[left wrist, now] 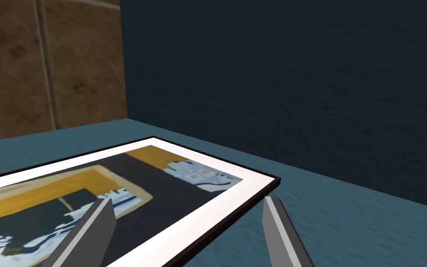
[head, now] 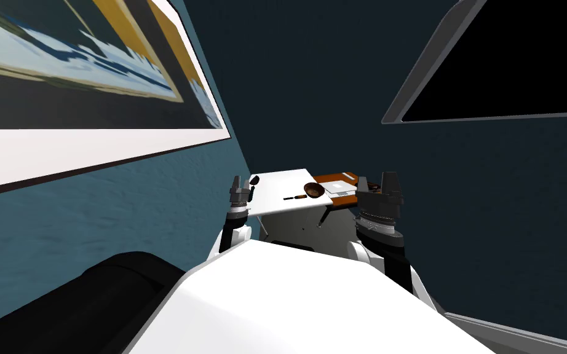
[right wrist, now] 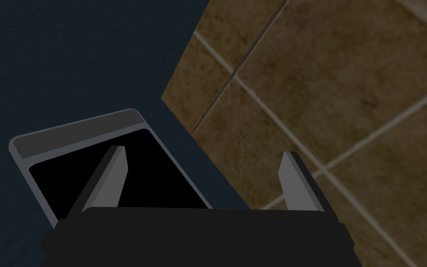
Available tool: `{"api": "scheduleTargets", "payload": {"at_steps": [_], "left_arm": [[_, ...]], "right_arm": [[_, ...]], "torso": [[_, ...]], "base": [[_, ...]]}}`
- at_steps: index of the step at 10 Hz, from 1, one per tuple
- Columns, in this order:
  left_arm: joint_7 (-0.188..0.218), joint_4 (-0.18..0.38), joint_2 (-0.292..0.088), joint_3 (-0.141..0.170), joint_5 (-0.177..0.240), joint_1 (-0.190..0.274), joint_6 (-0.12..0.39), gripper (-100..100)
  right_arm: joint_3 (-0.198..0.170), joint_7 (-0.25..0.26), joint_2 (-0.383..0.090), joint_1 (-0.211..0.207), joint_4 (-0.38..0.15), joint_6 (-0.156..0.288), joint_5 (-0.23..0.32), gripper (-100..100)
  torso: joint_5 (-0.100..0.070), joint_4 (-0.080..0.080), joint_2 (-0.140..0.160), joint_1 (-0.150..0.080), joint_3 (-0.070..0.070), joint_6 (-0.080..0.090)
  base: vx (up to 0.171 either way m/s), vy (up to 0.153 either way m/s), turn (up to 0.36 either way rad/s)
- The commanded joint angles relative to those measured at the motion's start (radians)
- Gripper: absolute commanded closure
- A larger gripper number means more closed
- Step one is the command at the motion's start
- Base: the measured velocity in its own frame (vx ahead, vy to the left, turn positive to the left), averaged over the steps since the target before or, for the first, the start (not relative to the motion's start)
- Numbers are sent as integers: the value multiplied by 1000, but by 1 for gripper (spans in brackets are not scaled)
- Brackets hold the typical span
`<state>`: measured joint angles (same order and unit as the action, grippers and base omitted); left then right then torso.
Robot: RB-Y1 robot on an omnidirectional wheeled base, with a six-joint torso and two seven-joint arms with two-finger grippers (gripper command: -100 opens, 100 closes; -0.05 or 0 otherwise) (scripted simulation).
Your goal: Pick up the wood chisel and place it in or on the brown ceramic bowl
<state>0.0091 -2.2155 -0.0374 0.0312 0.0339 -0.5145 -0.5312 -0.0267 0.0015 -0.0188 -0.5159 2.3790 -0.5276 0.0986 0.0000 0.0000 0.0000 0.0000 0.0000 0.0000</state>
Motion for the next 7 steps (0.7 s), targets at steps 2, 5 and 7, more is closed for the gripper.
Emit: {"api": "scheduleTargets", "payload": {"at_steps": [2,5,7], "left_arm": [[17,11,-52,12,17,33,52,-100],[47,28,-102,32,48,82,140,-100],[59,36,-119,40,61,102,181,-100]], "right_arm": [[0,0,0,0,0,0,0,0],[0,0,0,0,0,0,0,0],[0,0,0,0,0,0,0,0]], "torso": [[0,0,1,-1,1,0],[-1,1,4,-5,2,0],[-1,1,3,-4,2,0]], "base": [[-45,-31,-122],[-64,-71,-123],[-42,-49,-78]]}}
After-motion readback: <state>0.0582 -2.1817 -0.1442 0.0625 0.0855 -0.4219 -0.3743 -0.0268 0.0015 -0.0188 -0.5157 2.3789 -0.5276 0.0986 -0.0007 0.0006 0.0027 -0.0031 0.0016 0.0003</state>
